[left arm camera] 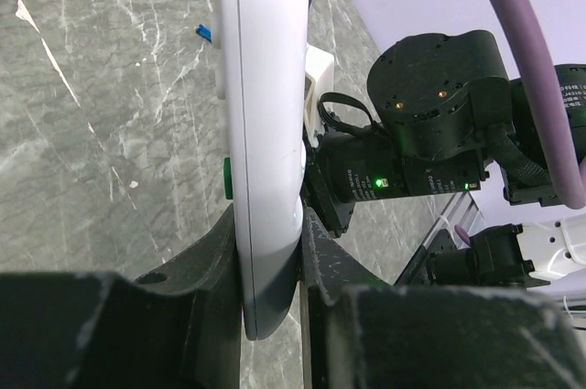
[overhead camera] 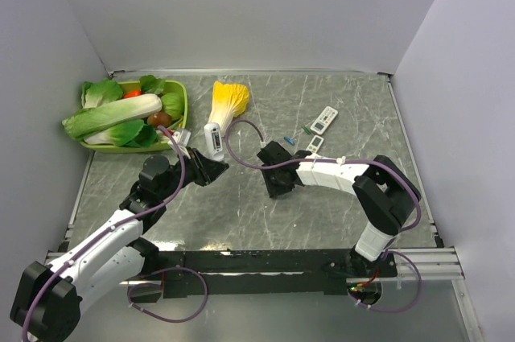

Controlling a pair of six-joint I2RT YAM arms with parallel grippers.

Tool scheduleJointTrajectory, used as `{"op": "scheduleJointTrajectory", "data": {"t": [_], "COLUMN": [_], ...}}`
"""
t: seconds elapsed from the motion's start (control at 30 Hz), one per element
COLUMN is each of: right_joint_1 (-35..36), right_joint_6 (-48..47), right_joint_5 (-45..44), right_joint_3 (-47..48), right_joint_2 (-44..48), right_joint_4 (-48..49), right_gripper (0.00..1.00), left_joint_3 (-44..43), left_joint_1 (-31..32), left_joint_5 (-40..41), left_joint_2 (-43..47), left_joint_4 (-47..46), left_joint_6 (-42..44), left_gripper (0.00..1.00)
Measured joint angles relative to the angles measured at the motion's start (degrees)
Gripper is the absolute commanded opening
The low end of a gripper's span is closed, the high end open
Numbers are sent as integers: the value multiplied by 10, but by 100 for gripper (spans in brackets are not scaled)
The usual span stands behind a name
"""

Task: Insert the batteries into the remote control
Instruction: Place the battery at the center of the board.

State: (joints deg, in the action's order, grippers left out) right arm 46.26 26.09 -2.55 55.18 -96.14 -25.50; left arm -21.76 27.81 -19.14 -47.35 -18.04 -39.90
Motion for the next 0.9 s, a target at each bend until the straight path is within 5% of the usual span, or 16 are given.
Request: {"op": "scheduleJointTrajectory", "data": {"t": [0.9], "right_joint_1": [0], "right_joint_6": [-2], "right_joint_5": [83], "right_joint_3": [9], "right_joint_2": [-8], "right_joint_4": [-7], "right_gripper": [42], "left_joint_3": [0], "left_joint_1": [-2], "left_joint_5": [0], "left_joint_2": [0], "left_joint_4": [1], "left_joint_6": [0], "left_gripper": [1]}}
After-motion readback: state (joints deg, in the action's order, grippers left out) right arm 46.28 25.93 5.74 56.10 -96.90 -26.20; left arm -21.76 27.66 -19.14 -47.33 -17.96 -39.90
